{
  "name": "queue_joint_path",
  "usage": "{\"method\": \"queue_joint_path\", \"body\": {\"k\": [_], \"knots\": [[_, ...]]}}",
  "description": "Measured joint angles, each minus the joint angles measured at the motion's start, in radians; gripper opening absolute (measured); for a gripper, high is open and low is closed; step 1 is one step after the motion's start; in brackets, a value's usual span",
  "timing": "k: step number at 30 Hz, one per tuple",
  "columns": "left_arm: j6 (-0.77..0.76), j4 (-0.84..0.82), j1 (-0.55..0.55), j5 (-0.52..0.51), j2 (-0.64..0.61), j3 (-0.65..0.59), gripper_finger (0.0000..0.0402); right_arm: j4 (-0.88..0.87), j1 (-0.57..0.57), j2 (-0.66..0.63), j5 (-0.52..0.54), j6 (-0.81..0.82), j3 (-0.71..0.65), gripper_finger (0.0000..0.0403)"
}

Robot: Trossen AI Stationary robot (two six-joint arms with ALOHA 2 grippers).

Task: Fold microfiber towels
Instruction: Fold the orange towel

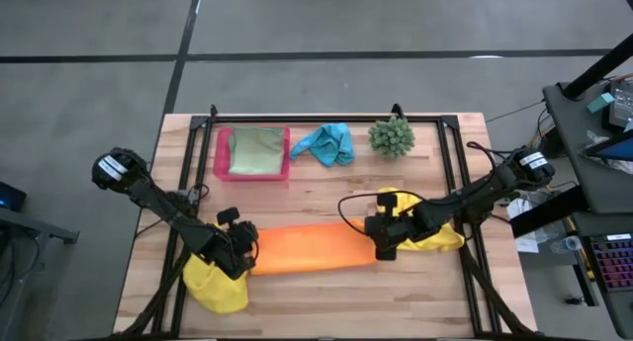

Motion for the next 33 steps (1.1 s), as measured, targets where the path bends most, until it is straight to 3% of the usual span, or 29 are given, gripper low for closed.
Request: {"method": "queue_joint_path", "body": {"k": [3,10,15,24,27,33], "knots": [[0.001,-0.001,0.0,0.018,0.0,0.0,0.0106,0.003,0.0,0.0,0.046,0.0,0.0,0.0055],[0.0,-0.116,0.0,0.175,-0.007,0.043,0.0146,-0.012,0.0,-0.004,0.09,-0.005,0.002,0.0114],[0.004,-0.133,0.001,0.165,-0.009,0.072,0.0149,-0.009,0.0,-0.009,0.09,-0.007,0.003,0.0136],[0.004,-0.128,0.002,0.153,-0.009,0.124,0.0148,-0.005,0.0,-0.007,0.09,0.001,0.003,0.0135],[0.023,-0.089,0.003,0.092,-0.01,0.126,0.0145,0.0,0.0,-0.007,0.09,0.001,0.003,0.0131],[0.026,0.032,0.069,0.061,0.044,0.042,0.0081,0.061,0.0,-0.007,0.09,-0.005,-0.008,0.0128]]}}
